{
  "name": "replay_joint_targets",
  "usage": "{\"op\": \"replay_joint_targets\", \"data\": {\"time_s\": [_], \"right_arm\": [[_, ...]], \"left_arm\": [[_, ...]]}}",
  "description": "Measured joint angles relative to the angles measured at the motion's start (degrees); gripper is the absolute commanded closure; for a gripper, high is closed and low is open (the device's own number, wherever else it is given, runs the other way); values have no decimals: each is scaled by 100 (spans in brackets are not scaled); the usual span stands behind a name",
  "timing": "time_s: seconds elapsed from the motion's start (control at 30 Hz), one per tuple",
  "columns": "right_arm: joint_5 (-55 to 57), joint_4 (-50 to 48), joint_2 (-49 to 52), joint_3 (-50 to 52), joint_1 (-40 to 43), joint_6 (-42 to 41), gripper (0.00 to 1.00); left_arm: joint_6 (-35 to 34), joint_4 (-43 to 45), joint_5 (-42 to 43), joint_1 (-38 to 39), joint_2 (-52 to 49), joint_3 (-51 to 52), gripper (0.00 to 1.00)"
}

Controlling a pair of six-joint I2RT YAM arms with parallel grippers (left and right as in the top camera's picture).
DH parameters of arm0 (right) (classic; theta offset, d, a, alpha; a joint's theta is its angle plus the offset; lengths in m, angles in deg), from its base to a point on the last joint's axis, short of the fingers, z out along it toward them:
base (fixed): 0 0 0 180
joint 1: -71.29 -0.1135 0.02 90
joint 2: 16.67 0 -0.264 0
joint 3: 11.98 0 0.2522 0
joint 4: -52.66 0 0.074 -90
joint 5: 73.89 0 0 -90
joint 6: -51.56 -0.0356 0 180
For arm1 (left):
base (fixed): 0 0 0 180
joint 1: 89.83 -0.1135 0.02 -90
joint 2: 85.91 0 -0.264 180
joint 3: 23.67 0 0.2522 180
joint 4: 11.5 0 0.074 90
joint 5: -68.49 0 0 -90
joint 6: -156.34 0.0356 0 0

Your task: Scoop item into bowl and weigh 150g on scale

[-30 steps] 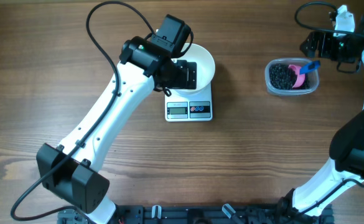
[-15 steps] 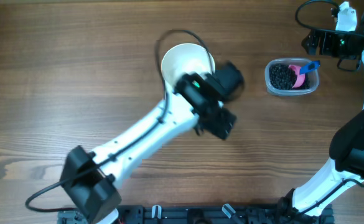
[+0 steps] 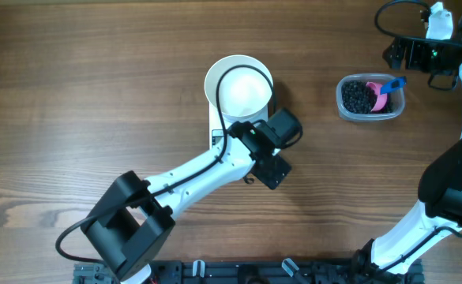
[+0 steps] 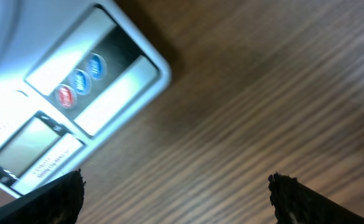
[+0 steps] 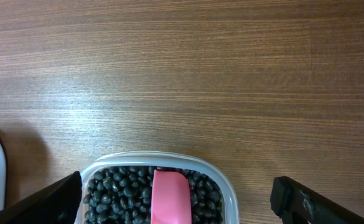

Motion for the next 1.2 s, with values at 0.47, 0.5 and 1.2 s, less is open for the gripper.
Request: {"op": "replay_joint_targets", "data": {"time_s": [0.47,0.5,1.2], "right_arm": [[-2,-2,0,0,0,0,0],[0,-2,0,0,0,0,0],[-2,-2,0,0,0,0,0]], "left_arm": [[140,695,-592,-107,-800,22,0],[179,745,-608,-107,-811,22,0],[763,793,-415,-142,-901,0,0]]}}
